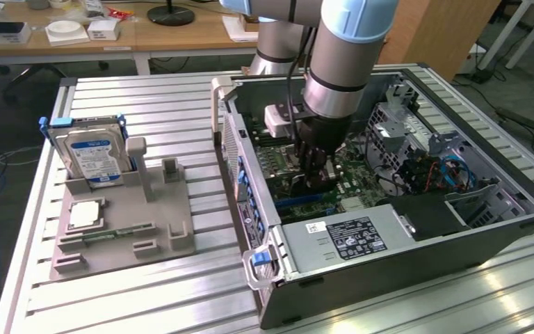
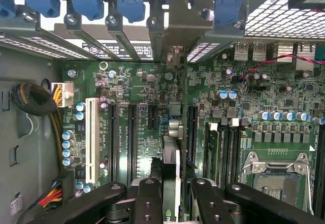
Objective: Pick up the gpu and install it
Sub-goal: 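Insert the gpu into the slot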
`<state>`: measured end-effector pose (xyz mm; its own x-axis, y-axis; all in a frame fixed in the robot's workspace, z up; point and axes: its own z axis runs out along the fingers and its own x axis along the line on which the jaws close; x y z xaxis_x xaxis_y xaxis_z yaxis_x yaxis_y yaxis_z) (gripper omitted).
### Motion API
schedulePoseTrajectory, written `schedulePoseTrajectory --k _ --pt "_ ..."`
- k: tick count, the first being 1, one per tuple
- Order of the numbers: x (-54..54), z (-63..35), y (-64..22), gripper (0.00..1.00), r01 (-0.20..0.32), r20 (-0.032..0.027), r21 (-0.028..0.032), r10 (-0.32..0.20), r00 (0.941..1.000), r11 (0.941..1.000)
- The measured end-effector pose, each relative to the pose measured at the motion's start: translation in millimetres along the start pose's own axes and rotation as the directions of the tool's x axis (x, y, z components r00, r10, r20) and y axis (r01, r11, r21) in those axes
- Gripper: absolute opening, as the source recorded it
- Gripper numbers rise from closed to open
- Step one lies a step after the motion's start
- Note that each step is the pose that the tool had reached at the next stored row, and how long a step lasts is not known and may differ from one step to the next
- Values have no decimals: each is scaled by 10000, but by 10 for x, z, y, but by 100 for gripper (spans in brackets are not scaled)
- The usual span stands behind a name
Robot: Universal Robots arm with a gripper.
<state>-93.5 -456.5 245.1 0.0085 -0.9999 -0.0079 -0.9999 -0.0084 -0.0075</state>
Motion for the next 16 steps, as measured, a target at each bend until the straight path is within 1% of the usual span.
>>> schedulePoseTrajectory --k 16 --pt "11 12 0 27 0 -2 -1 0 10000 10000"
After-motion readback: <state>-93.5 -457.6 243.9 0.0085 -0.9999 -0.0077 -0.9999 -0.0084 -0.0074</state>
